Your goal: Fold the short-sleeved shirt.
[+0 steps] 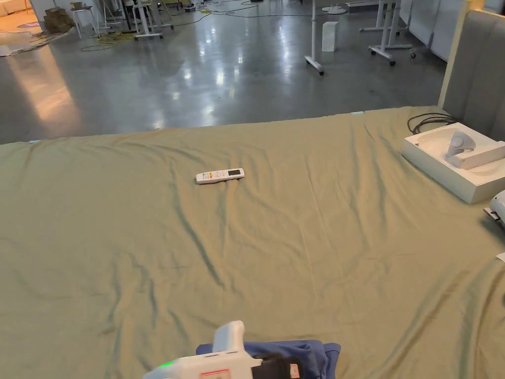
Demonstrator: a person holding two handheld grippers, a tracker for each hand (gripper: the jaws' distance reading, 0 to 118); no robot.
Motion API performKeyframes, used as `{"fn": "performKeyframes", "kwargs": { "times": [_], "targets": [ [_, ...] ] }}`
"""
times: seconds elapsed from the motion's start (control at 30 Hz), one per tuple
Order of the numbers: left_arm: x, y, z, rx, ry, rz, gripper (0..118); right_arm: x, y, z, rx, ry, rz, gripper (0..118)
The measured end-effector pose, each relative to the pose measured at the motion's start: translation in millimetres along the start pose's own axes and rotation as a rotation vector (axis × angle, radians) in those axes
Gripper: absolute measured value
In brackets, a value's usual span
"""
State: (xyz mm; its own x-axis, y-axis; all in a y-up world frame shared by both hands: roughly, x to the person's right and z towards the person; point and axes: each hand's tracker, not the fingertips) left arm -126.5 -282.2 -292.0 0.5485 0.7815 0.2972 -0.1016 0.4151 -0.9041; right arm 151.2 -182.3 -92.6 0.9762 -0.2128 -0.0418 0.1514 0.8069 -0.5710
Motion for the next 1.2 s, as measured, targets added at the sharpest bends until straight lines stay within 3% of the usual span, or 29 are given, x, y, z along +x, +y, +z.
{"fn": "performKeyframes", "kwargs": {
  "times": [0.07, 0.2, 0.23, 0.3, 0.33, 0.37, 0.43, 0.5, 0.57, 0.67, 0.8, 0.83, 0.87, 0.9, 0.97, 1.1, 1.2],
  "targets": [
    [2, 5, 37, 0.059, 0.052, -0.037, 1, -4, 4, -35, -0.067, 0.093, 0.002, 0],
    [-21, 7, 80, 0.096, 0.097, -0.031, 5, -28, 19, -116, -0.219, 0.179, 0.012, 0],
    [-30, 6, 88, 0.095, 0.110, -0.028, 15, -33, 23, -139, -0.262, 0.196, 0.000, 0],
    [-51, 4, 99, 0.092, 0.154, -0.007, 63, -37, 24, -179, -0.347, 0.219, -0.023, 0],
    [-61, 3, 104, 0.073, 0.193, 0.023, 81, -36, 22, -200, -0.397, 0.205, -0.034, 0],
    [-70, 2, 107, 0.065, 0.221, 0.049, 91, -33, 17, -218, -0.468, 0.146, -0.022, 0],
    [-87, 1, 111, 0.071, 0.213, 0.082, 90, -24, 5, -240, -0.582, 0.059, -0.027, 0],
    [-102, 1, 109, 0.073, 0.182, 0.152, 91, -6, -9, -242, -0.565, 0.130, -0.078, 0],
    [-121, 2, 101, 0.077, 0.154, 0.199, 91, 0, -7, -235, -0.545, 0.123, -0.126, 0],
    [-141, 3, 75, 0.036, 0.095, 0.250, 90, 1, -9, -237, -0.546, 0.124, -0.078, 0],
    [-144, 3, 46, 0.014, 0.001, 0.238, 90, 2, -8, -237, -0.556, 0.129, -0.110, 0],
    [-144, 4, 41, 0.013, 0.016, 0.246, 84, 2, -8, -236, -0.554, 0.133, -0.117, 0],
    [-143, 6, 36, 0.010, 0.012, 0.250, 53, 2, -8, -235, -0.550, 0.138, -0.129, 0],
    [-142, 7, 32, 0.005, 0.015, 0.250, 30, 3, -8, -235, -0.548, 0.140, -0.140, 0],
    [-136, 6, 28, -0.025, 0.101, 0.224, 30, 4, -9, -235, -0.547, 0.141, -0.152, 0],
    [-125, 11, 42, -0.007, 0.079, 0.212, 30, 3, -6, -232, -0.543, 0.147, -0.174, 0],
    [-107, 26, 70, 0.062, 0.054, 0.186, 29, -8, 7, -203, -0.371, 0.162, -0.213, 0]
  ]
}}
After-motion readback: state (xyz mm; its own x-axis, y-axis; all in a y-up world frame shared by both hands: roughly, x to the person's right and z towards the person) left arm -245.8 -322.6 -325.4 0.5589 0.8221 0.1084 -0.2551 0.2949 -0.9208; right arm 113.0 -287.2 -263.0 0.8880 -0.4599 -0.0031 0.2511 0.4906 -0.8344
